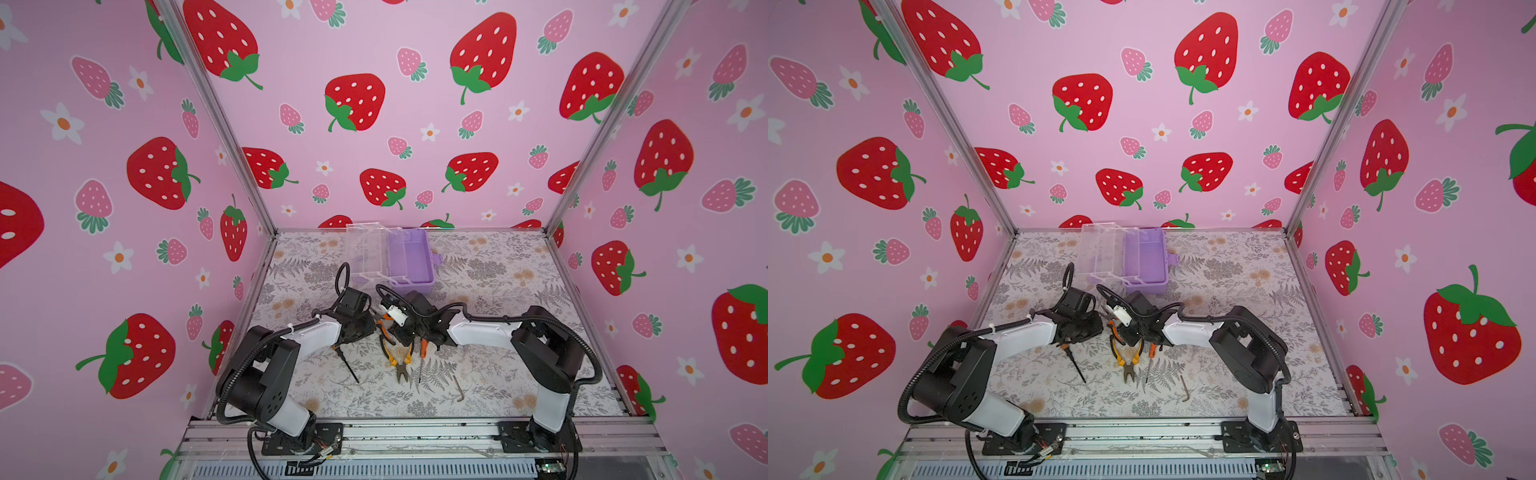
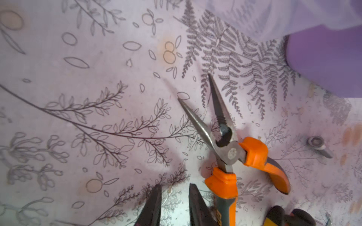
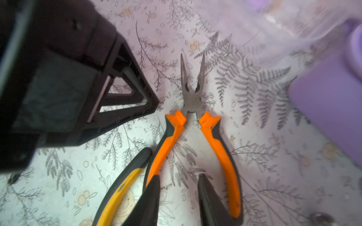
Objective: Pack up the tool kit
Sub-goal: 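Close the right gripper on the orange-handled pliers handles while the left gripper hovers nearby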
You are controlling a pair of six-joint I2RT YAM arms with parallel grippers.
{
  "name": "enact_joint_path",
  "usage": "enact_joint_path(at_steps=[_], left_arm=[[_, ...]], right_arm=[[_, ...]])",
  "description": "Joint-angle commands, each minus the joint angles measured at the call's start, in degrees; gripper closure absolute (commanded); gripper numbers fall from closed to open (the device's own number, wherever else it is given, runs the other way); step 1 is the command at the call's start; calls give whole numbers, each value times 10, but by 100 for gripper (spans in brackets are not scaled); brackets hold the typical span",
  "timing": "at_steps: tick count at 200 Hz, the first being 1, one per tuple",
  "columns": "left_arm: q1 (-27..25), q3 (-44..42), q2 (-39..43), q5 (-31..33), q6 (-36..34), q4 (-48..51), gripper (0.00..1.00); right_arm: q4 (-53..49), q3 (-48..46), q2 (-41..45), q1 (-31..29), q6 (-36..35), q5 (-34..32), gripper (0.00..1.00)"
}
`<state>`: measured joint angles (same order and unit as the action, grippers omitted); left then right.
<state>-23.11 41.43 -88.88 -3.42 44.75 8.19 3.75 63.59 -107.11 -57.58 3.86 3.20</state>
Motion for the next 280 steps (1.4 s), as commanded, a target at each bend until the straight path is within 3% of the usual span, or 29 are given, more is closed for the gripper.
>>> enact_joint_path(at_steps=[1, 25, 91, 135, 173, 229, 280], left_arm=[[5, -5, 7, 14, -5, 34, 72], [5, -12, 10, 7, 0, 25, 72], [4, -21, 2, -9, 4, 10, 72], [-2, -19, -7, -22, 14, 1, 72], [-11, -16, 7, -17, 22, 9, 72], [-25, 17, 52, -3, 14, 51, 72], [-27, 34, 115, 16, 8, 84, 71]], right_arm=[[-21, 34, -9, 4, -58, -59, 61], [-26, 61, -49, 17, -66, -84, 58], [-31, 60, -105, 30, -40, -30, 55], [-12, 41, -91, 30, -27, -3, 82], [1, 28, -67, 30, -29, 11, 93], [6, 32, -24, 33, -14, 42, 100], [8, 33, 22, 36, 7, 76, 100]])
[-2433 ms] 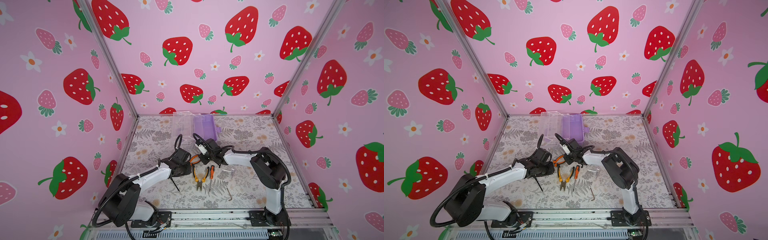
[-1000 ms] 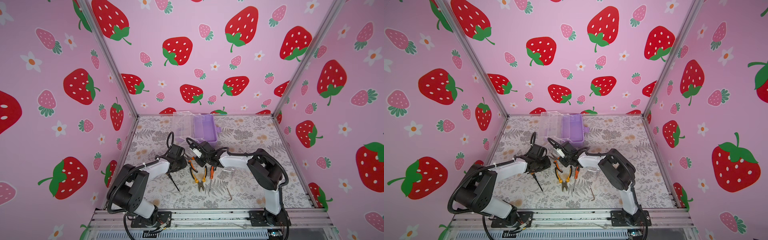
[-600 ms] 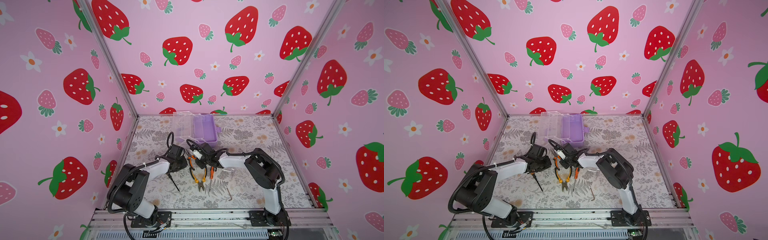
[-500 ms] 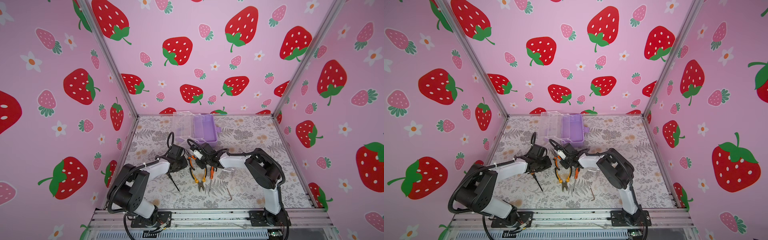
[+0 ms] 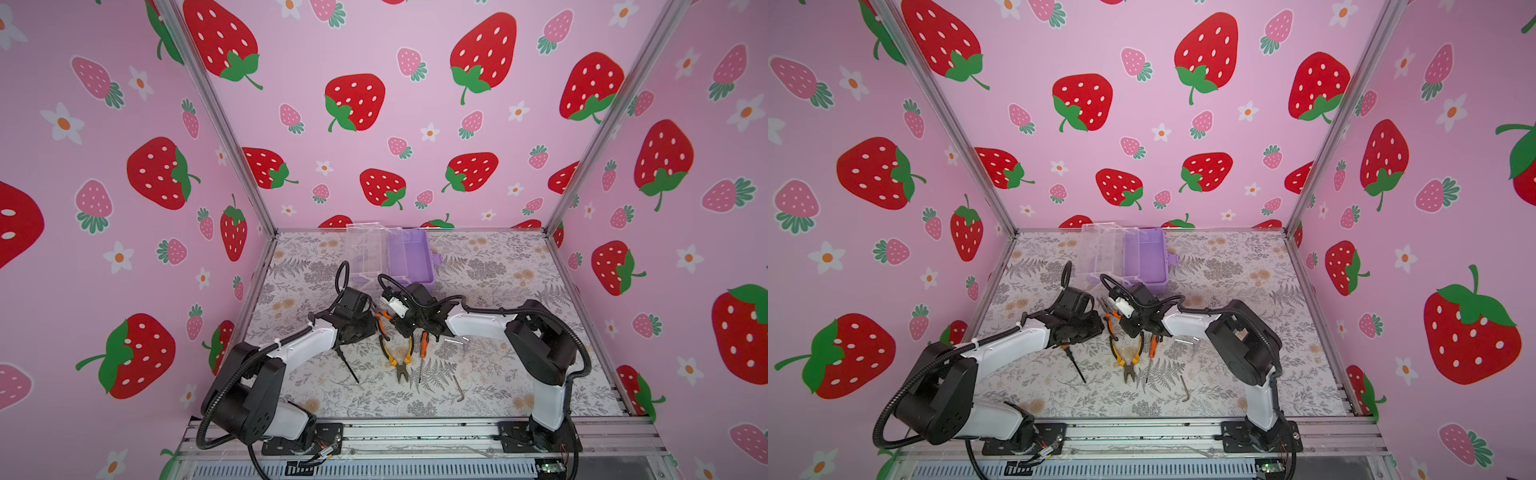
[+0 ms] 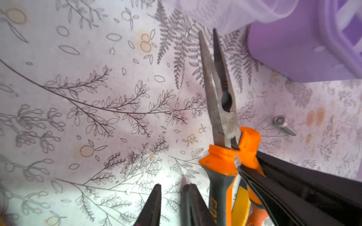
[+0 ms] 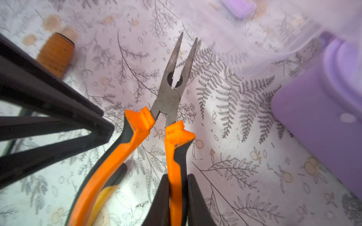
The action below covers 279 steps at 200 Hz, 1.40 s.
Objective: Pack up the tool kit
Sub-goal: 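Close the right gripper on the orange-handled pliers handles while the left gripper hovers nearby, then lift the pliers with the right gripper and carry them over the purple box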
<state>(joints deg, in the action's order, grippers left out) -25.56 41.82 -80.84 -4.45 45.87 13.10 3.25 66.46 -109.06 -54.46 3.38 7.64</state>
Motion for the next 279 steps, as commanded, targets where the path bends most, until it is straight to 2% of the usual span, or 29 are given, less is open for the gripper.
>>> enact_joint_path(at_steps=[1, 74, 103, 157, 187, 242, 279], left_arm=[[-3, 32, 36, 27, -3, 36, 71], [-11, 92, 150, 57, -13, 85, 70], [-41, 114, 170, 76, -13, 77, 71], [-113, 219, 120, 90, -53, 83, 73], [-139, 246, 97, 89, -63, 67, 73], [-151, 249, 58, 88, -66, 56, 74], [-151, 271, 16, 78, -71, 40, 74]], right_arm=[[13, 4, 43, 5, 12, 32, 100], [21, -2, 106, 28, 50, 85, 100], [31, -2, 126, 37, 66, 100, 100], [54, -21, 159, 58, 91, 117, 100], [77, -41, 178, 83, 122, 148, 100], [167, -83, 206, 133, 217, 246, 100], [214, -92, 217, 139, 261, 292, 100]])
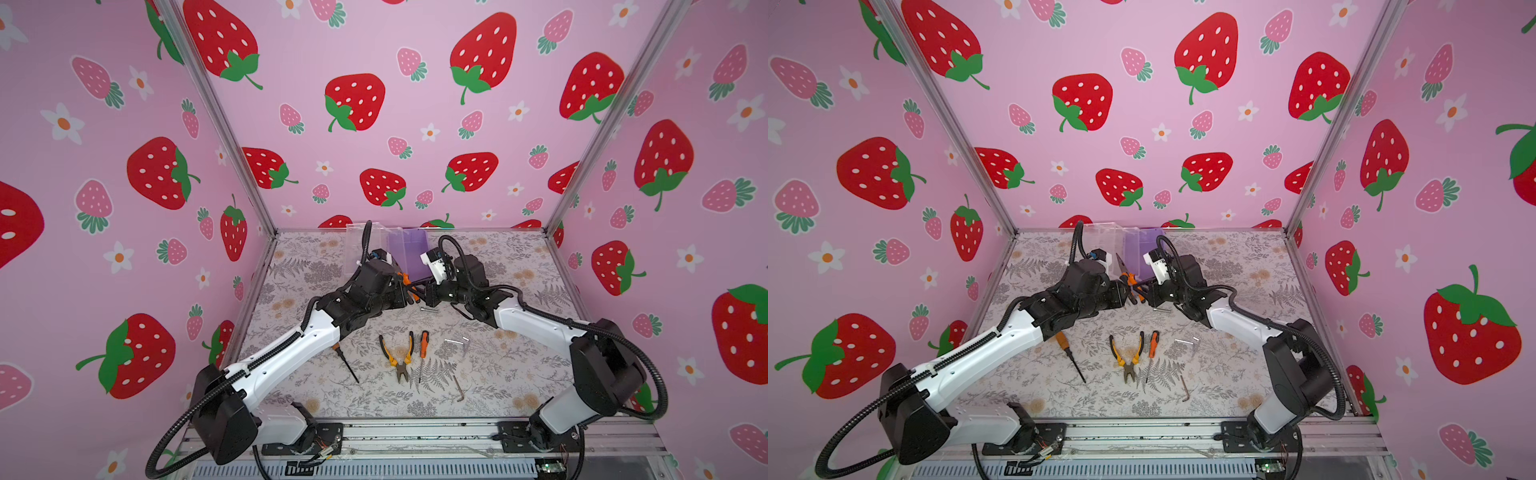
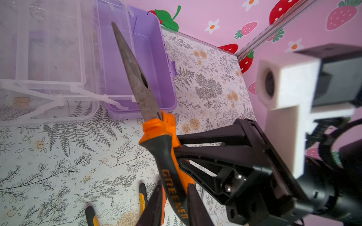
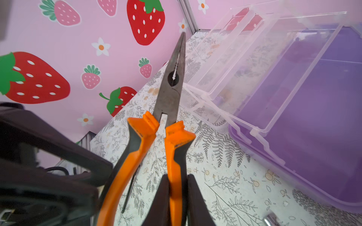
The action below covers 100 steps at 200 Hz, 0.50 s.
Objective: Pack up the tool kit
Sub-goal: 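Lift the pliers with the right gripper and carry them over the purple box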
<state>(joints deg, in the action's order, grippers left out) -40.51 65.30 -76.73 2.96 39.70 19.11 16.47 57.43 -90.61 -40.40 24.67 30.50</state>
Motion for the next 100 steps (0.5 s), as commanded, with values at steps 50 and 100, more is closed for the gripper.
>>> enact_joint_path(at_steps=[50, 100], left_arm=[[-3, 76, -58, -11, -23, -14, 75], [10, 49, -3, 57, -48, 20, 74]], right_arm=[[71, -10, 47, 21, 52, 37, 100], [2, 23, 22, 78, 29, -49, 100]])
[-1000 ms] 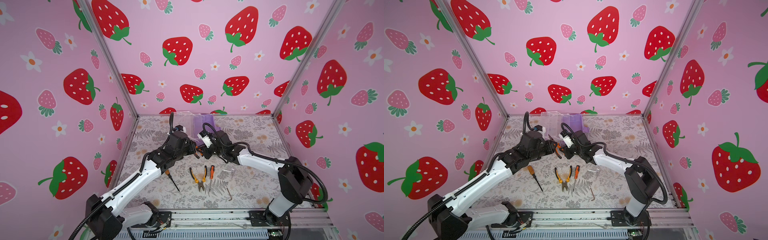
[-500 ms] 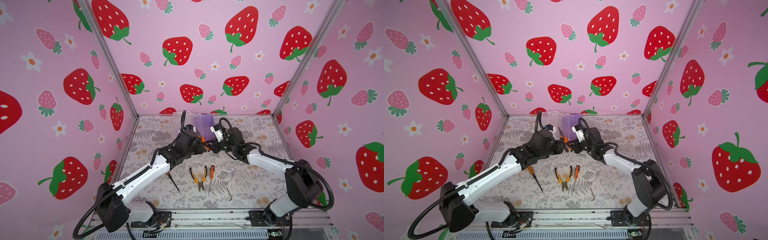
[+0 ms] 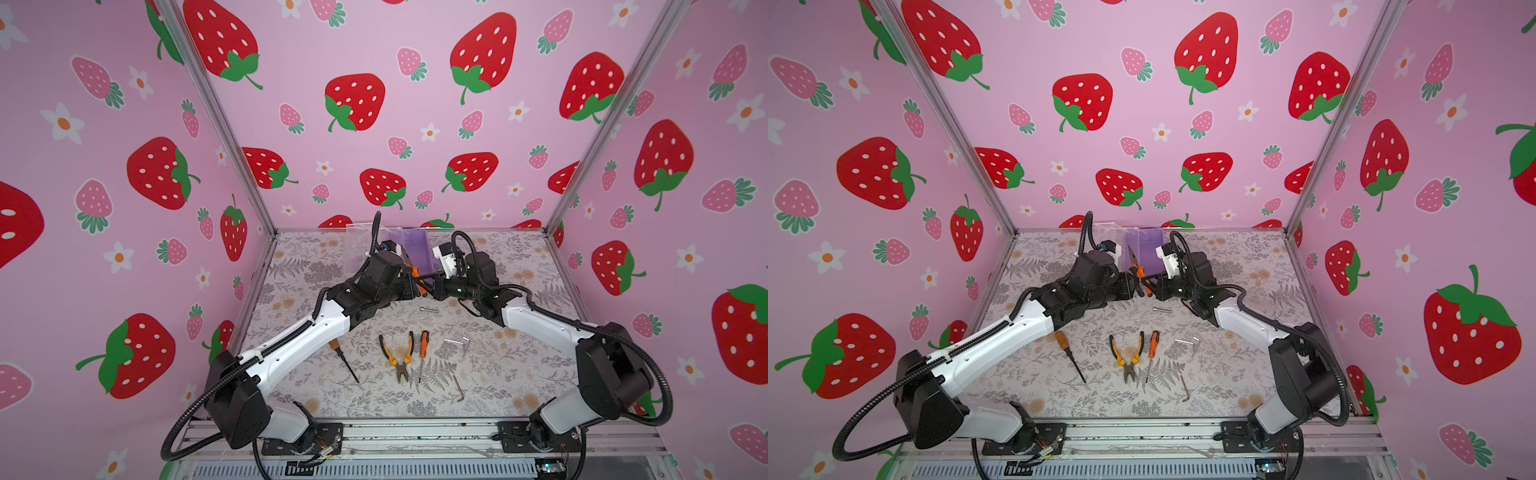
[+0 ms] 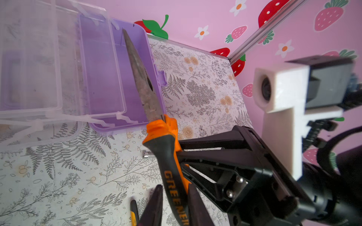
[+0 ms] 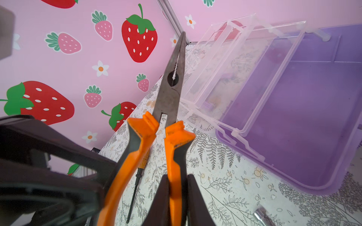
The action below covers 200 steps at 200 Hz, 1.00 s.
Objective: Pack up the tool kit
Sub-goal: 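Lift the pliers with the right gripper and carry them over the purple box, then lower the pliers into the purple box and open the right gripper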
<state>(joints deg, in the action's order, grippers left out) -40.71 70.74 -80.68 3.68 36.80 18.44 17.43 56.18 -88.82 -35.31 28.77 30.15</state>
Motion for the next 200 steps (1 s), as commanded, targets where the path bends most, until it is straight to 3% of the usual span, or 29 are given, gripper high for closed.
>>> enact_joint_path(at_steps=[1, 45, 102, 200], left_arm=[[13, -6, 39, 50, -19, 28, 74], [85, -65, 104, 52, 0, 56, 74], [143, -134, 172, 39, 7, 69, 73], [161, -149, 156, 0, 23, 44, 73]], right_arm=[[-11, 37, 4, 28, -14, -49, 100], [-137, 156, -98, 37, -73, -179, 100], [-170, 268, -230, 39, -107, -211, 100], [-247, 455, -401, 17, -110, -281, 100]])
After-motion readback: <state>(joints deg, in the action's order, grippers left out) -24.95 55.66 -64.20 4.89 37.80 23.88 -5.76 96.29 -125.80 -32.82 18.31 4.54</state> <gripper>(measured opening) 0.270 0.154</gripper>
